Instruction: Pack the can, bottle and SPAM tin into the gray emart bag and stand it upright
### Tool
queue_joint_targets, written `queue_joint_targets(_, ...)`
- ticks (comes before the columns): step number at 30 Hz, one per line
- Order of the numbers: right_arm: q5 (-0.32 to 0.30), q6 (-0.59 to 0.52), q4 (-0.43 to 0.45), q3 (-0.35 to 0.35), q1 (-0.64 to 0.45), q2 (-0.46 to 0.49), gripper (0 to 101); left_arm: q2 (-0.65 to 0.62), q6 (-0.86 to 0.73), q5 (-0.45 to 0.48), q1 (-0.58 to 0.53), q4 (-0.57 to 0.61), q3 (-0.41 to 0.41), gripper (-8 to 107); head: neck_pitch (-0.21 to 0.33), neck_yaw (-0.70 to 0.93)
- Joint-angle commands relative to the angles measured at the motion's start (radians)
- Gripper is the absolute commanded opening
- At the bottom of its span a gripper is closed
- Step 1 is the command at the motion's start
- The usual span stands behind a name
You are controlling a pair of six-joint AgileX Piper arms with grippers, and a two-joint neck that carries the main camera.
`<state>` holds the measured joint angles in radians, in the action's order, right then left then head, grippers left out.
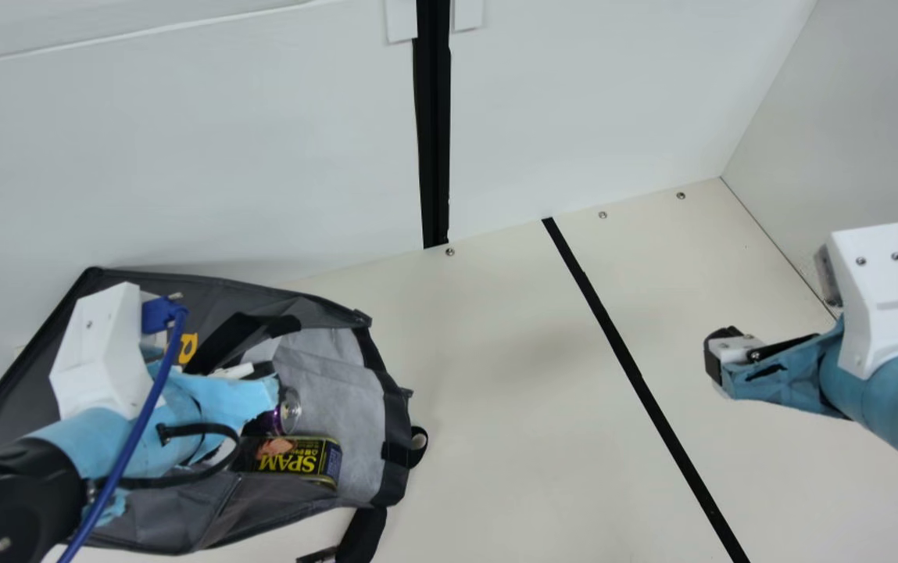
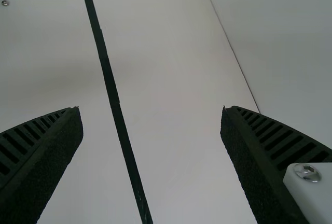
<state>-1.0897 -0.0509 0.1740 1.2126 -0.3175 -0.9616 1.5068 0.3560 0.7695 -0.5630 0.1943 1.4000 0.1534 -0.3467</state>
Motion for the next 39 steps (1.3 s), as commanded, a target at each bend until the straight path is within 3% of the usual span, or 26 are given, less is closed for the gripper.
queue_joint_targets(1,-0.030,0.049,0.036,0.021,0.013,0.002,95,0.000,0.000,0.000,0.000,0.000,0.000,-8,0.021,-0.002)
queue_joint_targets(9,-0.130,0.142,0.108,0.099,0.058,0.008,95,0.000,0.000,0.000,0.000,0.000,0.000,-8,0.021,-0.002)
queue_joint_targets(39,-0.130,0.073,0.023,0.132,-0.062,0.008,95,0.000,0.000,0.000,0.000,0.000,0.000,-8,0.021,-0.002)
